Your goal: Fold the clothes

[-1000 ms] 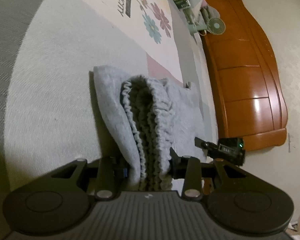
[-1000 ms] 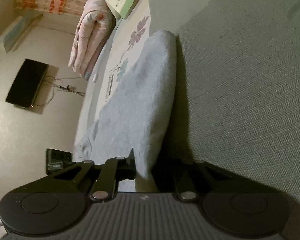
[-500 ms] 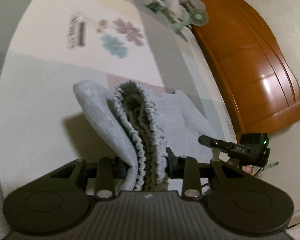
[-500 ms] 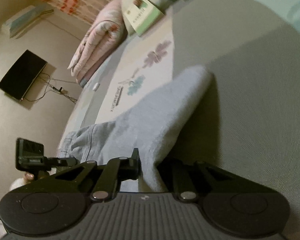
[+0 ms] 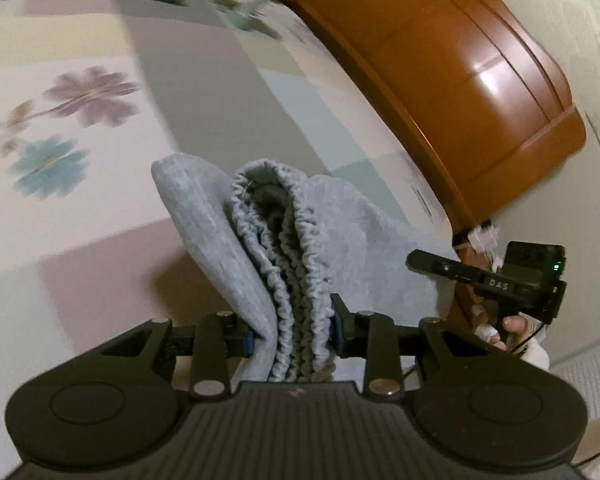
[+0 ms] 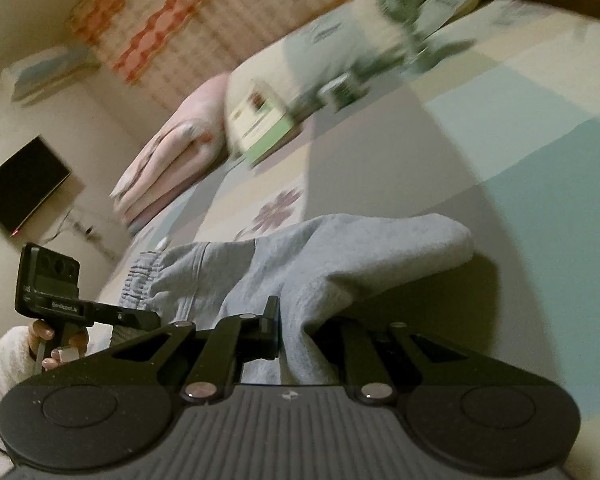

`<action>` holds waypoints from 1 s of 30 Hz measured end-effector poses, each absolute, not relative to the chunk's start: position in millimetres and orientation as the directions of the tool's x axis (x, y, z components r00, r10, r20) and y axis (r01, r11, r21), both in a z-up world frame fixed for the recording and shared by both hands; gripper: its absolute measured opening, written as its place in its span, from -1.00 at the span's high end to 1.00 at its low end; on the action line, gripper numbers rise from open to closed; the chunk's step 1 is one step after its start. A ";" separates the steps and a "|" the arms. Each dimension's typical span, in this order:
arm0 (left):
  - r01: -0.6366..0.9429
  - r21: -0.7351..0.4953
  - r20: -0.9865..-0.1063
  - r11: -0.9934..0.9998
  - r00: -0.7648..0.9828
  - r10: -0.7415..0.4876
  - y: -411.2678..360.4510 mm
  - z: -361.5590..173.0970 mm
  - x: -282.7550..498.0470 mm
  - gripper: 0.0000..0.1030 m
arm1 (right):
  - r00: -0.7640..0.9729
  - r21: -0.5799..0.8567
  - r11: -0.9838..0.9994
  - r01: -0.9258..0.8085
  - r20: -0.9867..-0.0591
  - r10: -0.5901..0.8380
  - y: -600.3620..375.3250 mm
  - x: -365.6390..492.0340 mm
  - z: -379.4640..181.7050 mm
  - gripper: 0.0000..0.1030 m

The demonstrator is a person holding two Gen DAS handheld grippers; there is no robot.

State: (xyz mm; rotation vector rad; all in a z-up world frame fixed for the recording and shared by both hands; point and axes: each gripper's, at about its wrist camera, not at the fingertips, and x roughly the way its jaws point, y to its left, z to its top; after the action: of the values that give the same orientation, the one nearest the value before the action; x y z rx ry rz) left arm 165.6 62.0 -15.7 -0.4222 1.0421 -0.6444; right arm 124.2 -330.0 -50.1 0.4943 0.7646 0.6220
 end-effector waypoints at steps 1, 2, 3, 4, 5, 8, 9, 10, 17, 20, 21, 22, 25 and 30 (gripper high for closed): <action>0.307 -0.596 -0.663 0.742 0.332 -0.671 50.0 -14.4 176.8 0.38 | 0.581 0.606 0.728 -0.320 -0.481 0.656 -337.4 122.6 -48.2 0.76; 0.326 -0.587 -0.671 0.741 0.316 -0.671 37.6 -12.7 187.9 0.39 | 0.602 0.596 0.743 -0.306 -0.483 0.636 -345.6 121.1 -46.5 0.76; 0.342 -0.581 -0.676 0.738 0.302 -0.672 25.9 -10.9 197.9 0.39 | 0.622 0.585 0.757 -0.291 -0.486 0.614 -354.3 119.8 -45.3 0.76; 0.360 -0.574 -0.681 0.735 0.289 -0.673 12.8 -9.2 209.1 0.39 | 0.642 0.574 0.771 -0.276 -0.487 0.592 -363.1 118.4 -44.0 0.76; 0.378 -0.567 -0.686 0.732 0.276 -0.674 -0.7 -7.4 220.3 0.39 | 0.661 0.562 0.785 -0.259 -0.490 0.569 -371.7 117.2 -42.9 0.76; 0.436 -0.541 -0.701 0.719 0.238 -0.672 -46.4 -1.7 253.7 0.40 | 0.715 0.518 0.830 -0.207 -0.498 0.490 -395.3 114.3 -39.0 0.76; 0.455 -0.532 -0.707 0.714 0.227 -0.670 -61.8 0.2 264.3 0.40 | 0.732 0.504 0.843 -0.189 -0.500 0.463 -402.9 114.2 -37.9 0.76; 0.473 -0.523 -0.712 0.709 0.215 -0.668 -77.6 2.0 273.8 0.40 | 0.748 0.489 0.855 -0.171 -0.500 0.435 -410.5 114.1 -36.7 0.76; 0.597 -0.446 -0.745 0.667 0.166 -0.646 -185.4 15.6 335.4 0.40 | 0.834 0.455 0.890 -0.043 -0.474 0.282 -466.5 123.6 -35.6 0.76; 0.636 -0.413 -0.756 0.652 0.160 -0.635 -223.0 19.8 359.3 0.40 | 0.861 0.462 0.887 0.006 -0.453 0.230 -486.4 132.0 -39.9 0.76; 0.646 -0.403 -0.760 0.648 0.159 -0.631 -234.9 21.0 367.4 0.40 | 0.868 0.467 0.884 0.022 -0.448 0.216 -492.3 135.1 -41.9 0.76; 0.656 -0.392 -0.764 0.645 0.158 -0.626 -247.1 22.4 375.5 0.40 | 0.873 0.472 0.881 0.036 -0.444 0.203 -497.2 138.5 -44.2 0.76; 0.679 -0.353 -0.783 0.644 0.163 -0.600 -282.3 25.9 398.6 0.40 | 0.884 0.478 0.876 0.070 -0.436 0.168 -509.0 146.2 -51.2 0.76; 0.715 -0.273 -0.818 0.644 0.179 -0.546 -331.9 32.5 432.7 0.40 | 0.895 0.469 0.878 0.099 -0.427 0.128 -516.4 159.1 -60.7 0.76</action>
State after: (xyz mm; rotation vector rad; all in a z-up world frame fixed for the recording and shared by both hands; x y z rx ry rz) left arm 432.7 -331.9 32.5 0.1872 1.0651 -0.8985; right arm 159.1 -516.4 -60.7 0.5044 0.4666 0.0157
